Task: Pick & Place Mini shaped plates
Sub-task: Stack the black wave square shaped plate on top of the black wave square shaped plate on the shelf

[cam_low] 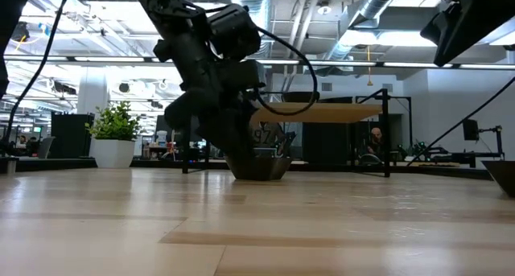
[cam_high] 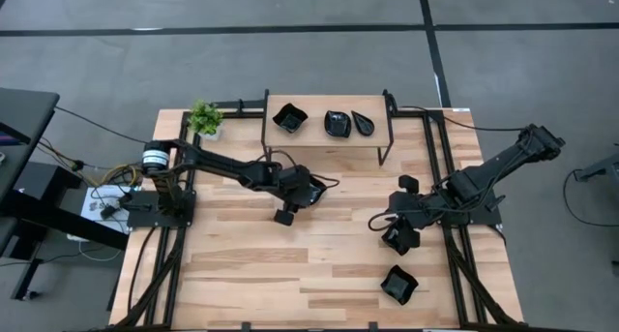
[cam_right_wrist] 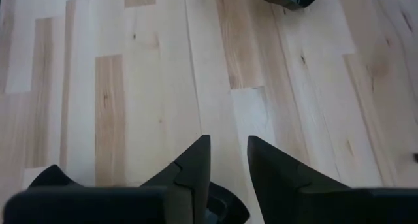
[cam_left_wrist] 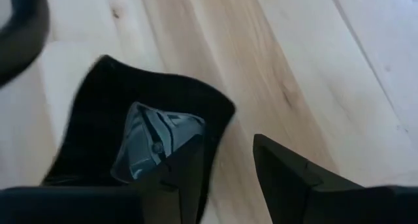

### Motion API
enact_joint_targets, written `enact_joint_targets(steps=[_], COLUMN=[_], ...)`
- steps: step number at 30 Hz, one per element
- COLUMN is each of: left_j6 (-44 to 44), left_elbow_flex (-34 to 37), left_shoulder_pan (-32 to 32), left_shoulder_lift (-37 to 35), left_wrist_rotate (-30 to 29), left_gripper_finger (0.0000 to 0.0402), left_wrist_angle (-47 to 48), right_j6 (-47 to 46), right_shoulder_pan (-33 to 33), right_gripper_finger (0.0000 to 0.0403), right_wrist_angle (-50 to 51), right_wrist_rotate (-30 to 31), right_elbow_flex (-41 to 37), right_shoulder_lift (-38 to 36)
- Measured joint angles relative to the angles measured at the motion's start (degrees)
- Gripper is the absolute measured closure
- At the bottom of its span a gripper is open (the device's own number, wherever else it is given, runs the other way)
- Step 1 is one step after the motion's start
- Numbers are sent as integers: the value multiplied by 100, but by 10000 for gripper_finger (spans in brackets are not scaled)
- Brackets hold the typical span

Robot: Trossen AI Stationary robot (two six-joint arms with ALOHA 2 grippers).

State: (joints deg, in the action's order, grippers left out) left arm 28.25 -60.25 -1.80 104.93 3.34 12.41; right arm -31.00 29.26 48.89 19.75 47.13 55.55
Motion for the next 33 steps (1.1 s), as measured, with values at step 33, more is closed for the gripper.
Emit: enact_joint_targets(steps=[33], left_j6=[192], left_elbow_flex=[0], left_shoulder_pan=[-12], left_shoulder_lift=[-3], left_wrist_rotate=[-335], left_gripper_finger=[372], left_wrist_angle=[-3], right_j6=[0], right_shoulder_pan=[0], right_gripper_finger=[305], right_wrist_angle=[36], right_wrist_rotate=[9], right_elbow_flex=[0], right_shoulder_lift=[0])
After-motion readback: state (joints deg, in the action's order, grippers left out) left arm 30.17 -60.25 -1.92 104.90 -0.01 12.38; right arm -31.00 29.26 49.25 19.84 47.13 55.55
